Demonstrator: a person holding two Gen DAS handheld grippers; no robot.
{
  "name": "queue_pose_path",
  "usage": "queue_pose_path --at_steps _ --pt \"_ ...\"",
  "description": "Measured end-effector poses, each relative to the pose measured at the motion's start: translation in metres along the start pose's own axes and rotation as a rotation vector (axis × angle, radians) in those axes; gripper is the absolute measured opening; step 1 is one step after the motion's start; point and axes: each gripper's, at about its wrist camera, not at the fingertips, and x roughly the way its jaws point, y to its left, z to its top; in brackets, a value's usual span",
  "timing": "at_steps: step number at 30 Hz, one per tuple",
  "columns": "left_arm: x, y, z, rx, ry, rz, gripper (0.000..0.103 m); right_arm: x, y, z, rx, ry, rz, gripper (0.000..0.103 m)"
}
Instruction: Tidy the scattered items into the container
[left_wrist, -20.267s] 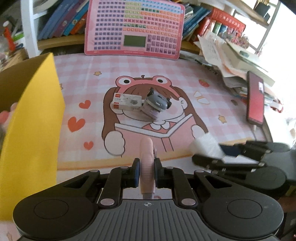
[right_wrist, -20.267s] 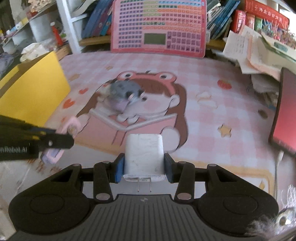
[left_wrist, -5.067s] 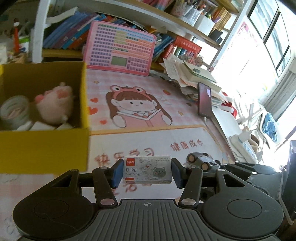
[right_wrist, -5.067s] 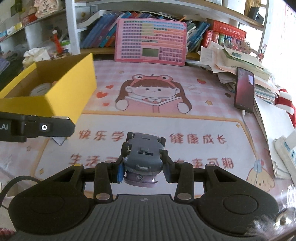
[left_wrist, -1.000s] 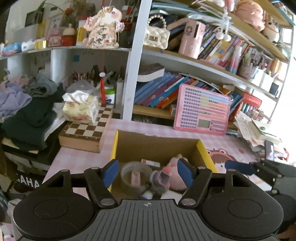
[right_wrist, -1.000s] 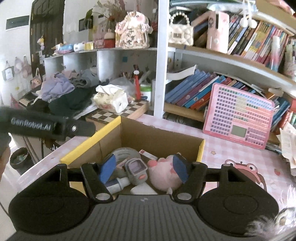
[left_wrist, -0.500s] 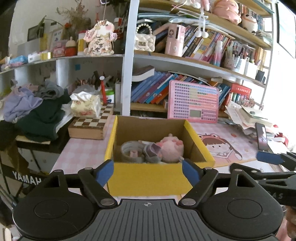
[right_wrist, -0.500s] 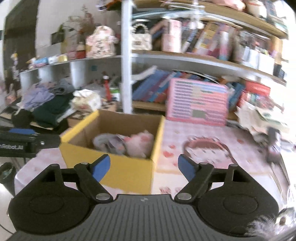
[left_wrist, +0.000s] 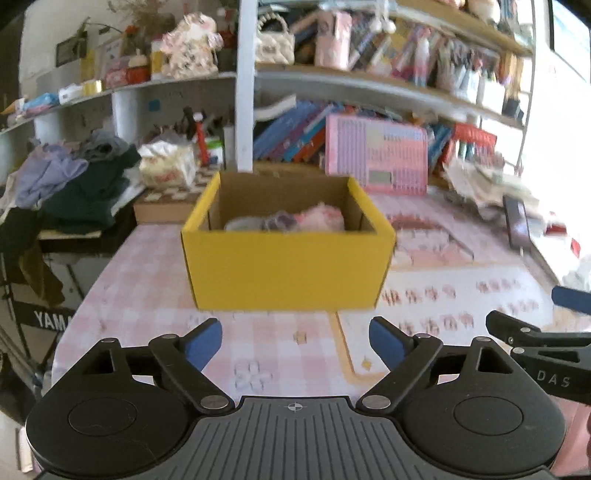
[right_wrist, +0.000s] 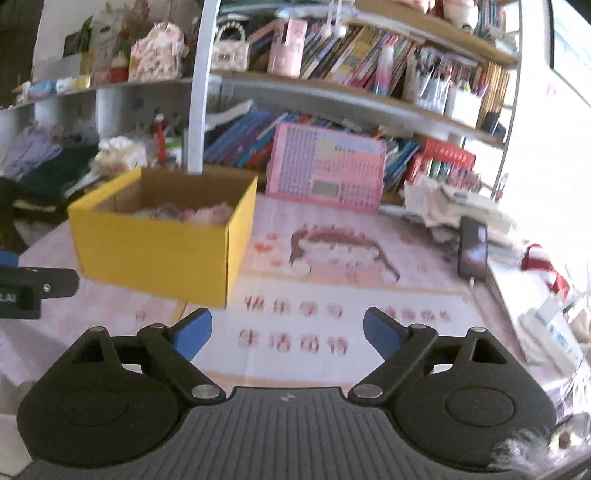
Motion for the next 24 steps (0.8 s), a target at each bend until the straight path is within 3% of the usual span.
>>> queue_pose_path --at_steps 13,24 --pt "0.0 -0.013 -0.018 0.038 0.108 0.007 0.092 -0.007 0.0 -0.012 0.004 0.051 0.045 0.098" --pt "0.0 -0.013 -0.026 0.057 0.142 0.021 0.102 -0.006 0.002 -0.02 0.036 0.096 0.065 0.103"
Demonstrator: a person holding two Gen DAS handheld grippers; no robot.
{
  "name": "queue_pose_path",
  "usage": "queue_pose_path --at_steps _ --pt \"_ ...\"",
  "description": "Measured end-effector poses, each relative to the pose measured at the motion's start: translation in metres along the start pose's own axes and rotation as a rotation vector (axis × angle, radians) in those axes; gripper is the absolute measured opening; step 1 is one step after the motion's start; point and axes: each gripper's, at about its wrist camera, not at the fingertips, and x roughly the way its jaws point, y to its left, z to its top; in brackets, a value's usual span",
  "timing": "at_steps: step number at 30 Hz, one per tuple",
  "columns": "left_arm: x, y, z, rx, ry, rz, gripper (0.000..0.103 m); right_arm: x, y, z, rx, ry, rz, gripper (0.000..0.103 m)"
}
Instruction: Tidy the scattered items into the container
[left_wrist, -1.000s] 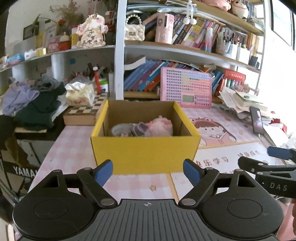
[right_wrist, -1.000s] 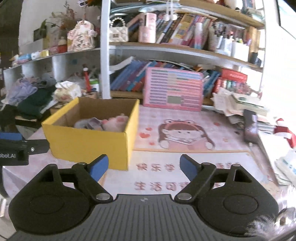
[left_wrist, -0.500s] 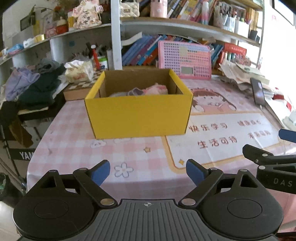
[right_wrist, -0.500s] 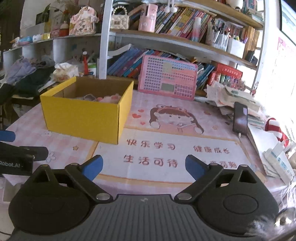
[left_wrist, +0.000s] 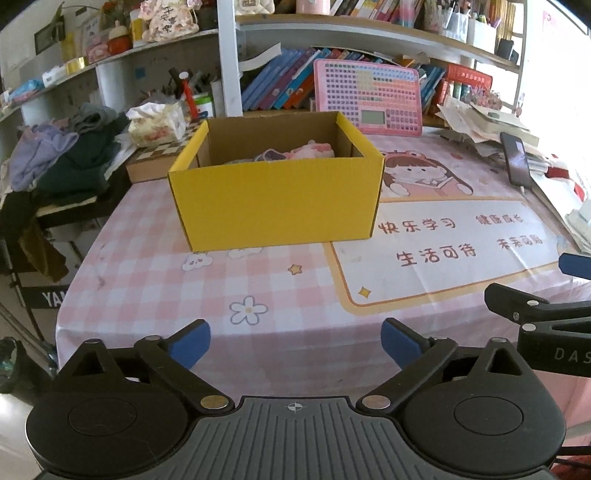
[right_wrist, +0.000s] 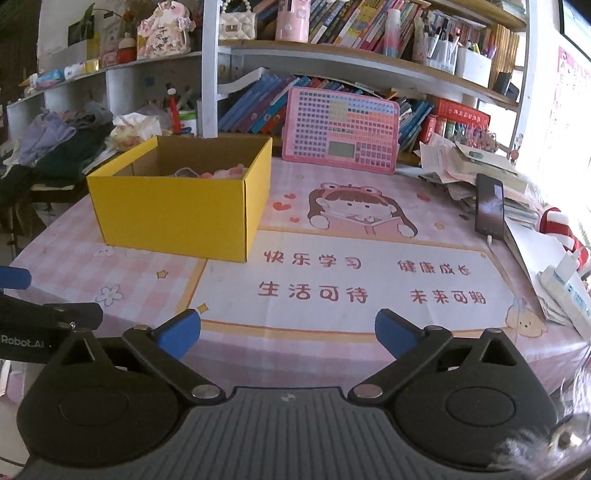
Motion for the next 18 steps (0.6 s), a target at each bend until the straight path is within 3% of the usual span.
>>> queue_pose_path --at_steps 18 --pt "0.0066 0.0098 -0.0039 -0.025 0.047 -0.014 0.103 0.0031 0.0066 -0.001 -0.003 0.038 0.012 0.103"
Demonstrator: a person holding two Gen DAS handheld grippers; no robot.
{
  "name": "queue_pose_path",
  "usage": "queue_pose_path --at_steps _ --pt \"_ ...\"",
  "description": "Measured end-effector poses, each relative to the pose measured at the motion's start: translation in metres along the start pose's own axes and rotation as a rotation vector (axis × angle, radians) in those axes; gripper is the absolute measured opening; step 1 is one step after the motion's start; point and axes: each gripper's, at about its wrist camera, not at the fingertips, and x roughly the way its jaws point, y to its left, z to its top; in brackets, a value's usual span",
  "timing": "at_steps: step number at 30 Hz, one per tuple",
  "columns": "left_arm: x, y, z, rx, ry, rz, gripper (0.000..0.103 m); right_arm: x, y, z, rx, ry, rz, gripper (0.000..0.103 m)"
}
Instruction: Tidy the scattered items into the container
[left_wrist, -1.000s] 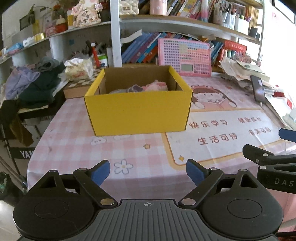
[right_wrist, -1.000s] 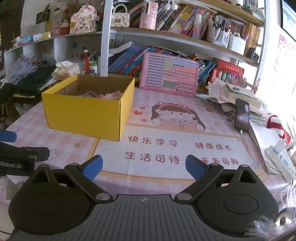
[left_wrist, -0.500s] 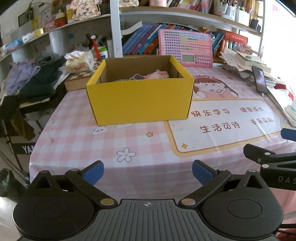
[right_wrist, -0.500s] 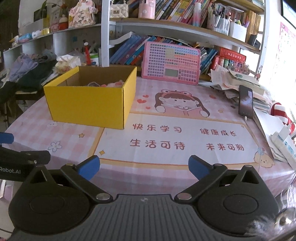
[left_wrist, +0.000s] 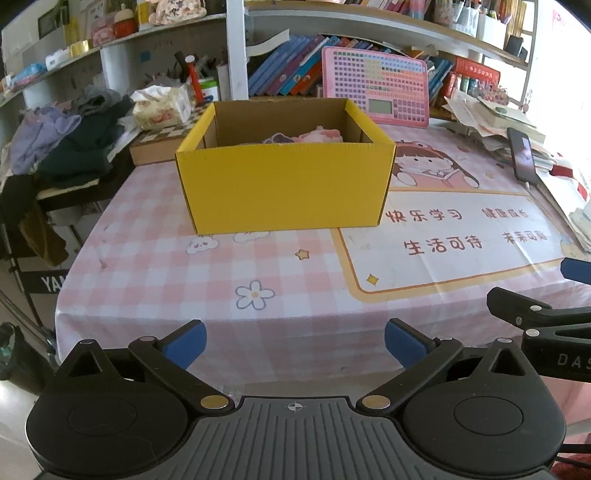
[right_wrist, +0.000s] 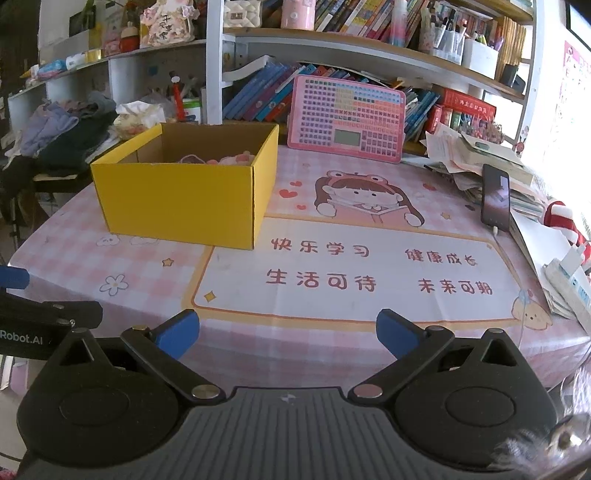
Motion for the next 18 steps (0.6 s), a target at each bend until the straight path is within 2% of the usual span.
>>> queue_pose_path --at_steps 18 --pt "0.012 0.002 -0.001 0.001 0.066 -0.043 0.103 0.006 0.001 -0.004 0.023 0.05 -0.008 0.103"
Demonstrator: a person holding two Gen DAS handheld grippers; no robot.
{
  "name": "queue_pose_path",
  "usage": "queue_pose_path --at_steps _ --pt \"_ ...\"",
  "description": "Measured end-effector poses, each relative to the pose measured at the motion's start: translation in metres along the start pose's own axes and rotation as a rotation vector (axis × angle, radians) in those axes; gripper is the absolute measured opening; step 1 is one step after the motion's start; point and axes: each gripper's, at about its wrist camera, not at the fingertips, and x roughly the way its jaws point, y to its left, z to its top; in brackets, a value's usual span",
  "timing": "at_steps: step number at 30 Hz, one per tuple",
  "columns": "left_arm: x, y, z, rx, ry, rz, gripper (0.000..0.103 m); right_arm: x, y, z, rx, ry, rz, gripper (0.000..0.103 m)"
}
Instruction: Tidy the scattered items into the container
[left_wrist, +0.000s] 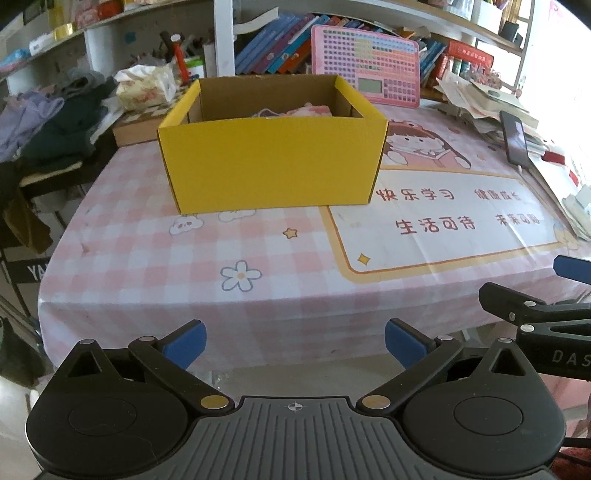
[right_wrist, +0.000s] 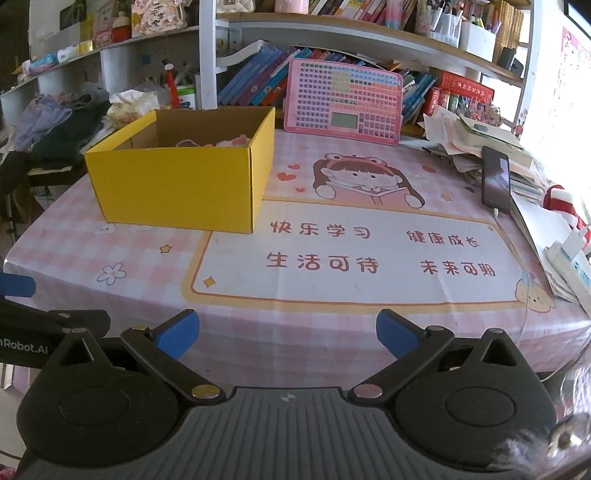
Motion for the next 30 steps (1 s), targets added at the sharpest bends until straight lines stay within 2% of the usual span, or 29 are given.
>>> queue_pose_path --at_steps 30 --pt "0.001 -0.011 0.001 0.045 0.002 -0.012 0.103 0.002 -0.009 -0.003 0.027 0.022 -0.005 0.103"
